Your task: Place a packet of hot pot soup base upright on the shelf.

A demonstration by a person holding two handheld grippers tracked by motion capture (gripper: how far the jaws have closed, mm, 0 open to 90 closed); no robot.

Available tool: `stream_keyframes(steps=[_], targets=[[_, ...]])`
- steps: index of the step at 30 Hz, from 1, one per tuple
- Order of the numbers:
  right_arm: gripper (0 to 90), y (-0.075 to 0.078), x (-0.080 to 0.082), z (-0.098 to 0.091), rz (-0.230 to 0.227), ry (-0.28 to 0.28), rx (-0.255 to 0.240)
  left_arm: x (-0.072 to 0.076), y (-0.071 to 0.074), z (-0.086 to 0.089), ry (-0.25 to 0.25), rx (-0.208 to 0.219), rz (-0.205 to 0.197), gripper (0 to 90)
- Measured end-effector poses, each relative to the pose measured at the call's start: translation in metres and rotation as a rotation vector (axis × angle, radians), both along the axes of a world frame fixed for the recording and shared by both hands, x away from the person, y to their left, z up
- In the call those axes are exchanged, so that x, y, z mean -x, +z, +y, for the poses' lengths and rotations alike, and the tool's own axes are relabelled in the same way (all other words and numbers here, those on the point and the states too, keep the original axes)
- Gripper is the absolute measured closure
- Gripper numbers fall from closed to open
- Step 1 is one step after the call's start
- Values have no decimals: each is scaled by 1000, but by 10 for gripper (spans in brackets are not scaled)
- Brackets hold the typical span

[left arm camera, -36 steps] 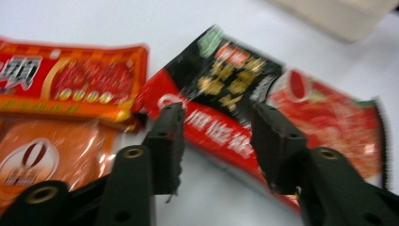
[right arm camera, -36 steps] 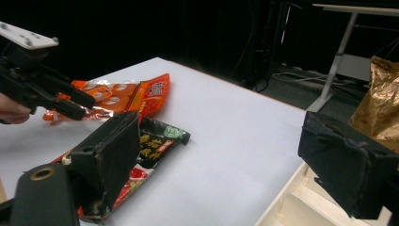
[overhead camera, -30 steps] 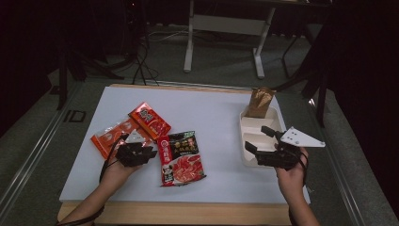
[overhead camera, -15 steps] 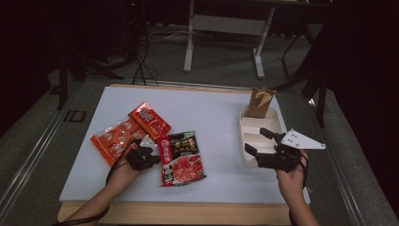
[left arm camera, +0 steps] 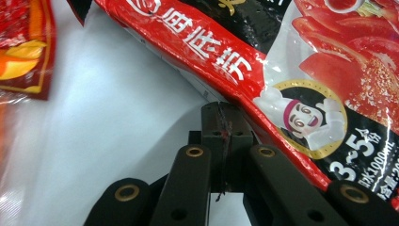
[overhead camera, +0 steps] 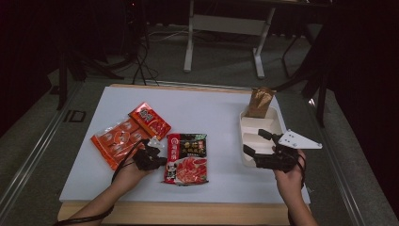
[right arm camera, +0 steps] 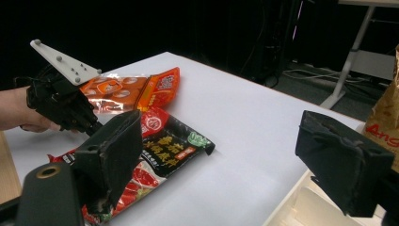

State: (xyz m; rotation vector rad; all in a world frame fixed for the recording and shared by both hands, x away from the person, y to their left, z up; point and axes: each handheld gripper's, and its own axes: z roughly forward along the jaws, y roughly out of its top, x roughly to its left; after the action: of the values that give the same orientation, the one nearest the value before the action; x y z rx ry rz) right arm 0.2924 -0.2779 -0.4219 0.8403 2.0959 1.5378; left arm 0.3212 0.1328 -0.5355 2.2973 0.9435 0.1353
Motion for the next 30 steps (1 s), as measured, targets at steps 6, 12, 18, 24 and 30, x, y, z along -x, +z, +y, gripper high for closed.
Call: stream_keyframes(steps=[6, 12, 18, 24, 30], targets=[[151, 0, 0, -1, 4, 2, -7, 1, 1, -10, -34, 3, 14, 897], [154, 0, 0, 1, 5, 9, 2, 1, 1, -20, -41, 11, 15, 896], [154, 0, 0, 1, 5, 9, 3, -1, 0, -26, -51, 23, 31, 896], [154, -2, -1, 0, 11, 3, 3, 0, 0, -30, -56, 28, 37, 896], [154, -1, 1, 0, 0, 1, 15, -2, 4, -25, -51, 33, 48, 891]])
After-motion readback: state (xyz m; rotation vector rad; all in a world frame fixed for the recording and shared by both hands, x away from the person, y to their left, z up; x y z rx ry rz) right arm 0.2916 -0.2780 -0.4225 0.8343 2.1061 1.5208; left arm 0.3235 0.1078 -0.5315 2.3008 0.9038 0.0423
